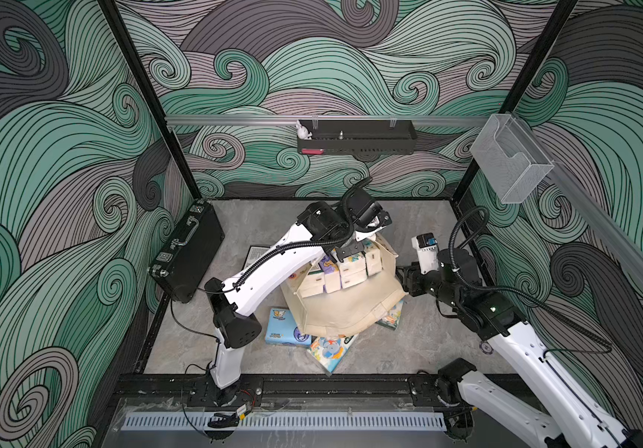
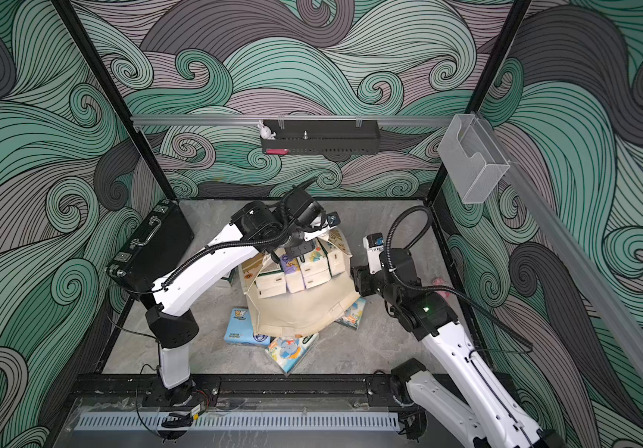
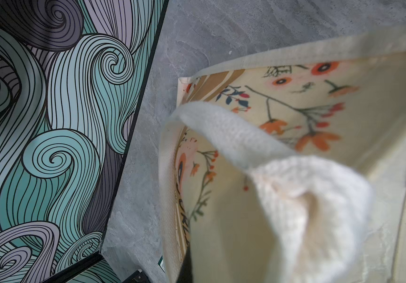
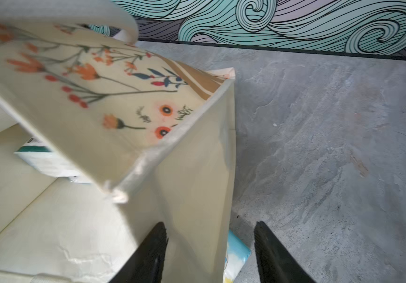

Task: Put tissues into the canvas bag
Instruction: Adjust the canvas bag at the center of the board.

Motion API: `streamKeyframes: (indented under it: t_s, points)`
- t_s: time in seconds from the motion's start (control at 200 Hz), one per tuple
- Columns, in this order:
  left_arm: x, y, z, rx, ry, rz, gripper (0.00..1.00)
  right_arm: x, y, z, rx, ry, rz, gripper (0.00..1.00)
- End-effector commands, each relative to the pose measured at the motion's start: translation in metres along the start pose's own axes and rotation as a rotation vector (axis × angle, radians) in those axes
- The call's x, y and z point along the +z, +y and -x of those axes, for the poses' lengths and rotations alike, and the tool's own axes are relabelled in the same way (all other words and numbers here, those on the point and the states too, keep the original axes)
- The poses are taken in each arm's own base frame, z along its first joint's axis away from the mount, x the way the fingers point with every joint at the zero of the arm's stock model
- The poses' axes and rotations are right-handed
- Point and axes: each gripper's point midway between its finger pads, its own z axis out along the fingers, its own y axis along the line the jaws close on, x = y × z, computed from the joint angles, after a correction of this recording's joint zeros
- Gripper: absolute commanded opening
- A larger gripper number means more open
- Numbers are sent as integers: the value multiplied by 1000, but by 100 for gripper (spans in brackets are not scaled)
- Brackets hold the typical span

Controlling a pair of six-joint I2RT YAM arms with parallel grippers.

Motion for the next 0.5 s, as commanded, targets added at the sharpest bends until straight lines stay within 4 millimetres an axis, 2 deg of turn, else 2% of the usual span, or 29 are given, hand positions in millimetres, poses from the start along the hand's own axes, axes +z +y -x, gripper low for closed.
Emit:
streamKeyframes:
  t_s: [0.0,0.155,0.22,0.335,0.495]
  points:
    - [-33,23,11,-33,-96,55,0,-12,22,11,23,-54,130,63]
    - [-30,23,8,-24,-77,67,0,-33,28,7,49,-67,170,66]
    - [-30,24,6,-28,-68,74,0,-35,30,6,46,-78,180,67]
    - [-37,25,9,-38,-81,75,0,-15,19,-4,28,17,109,66]
    - [-44,24,13,-35,-107,71,0,14,8,-1,36,40,44,60]
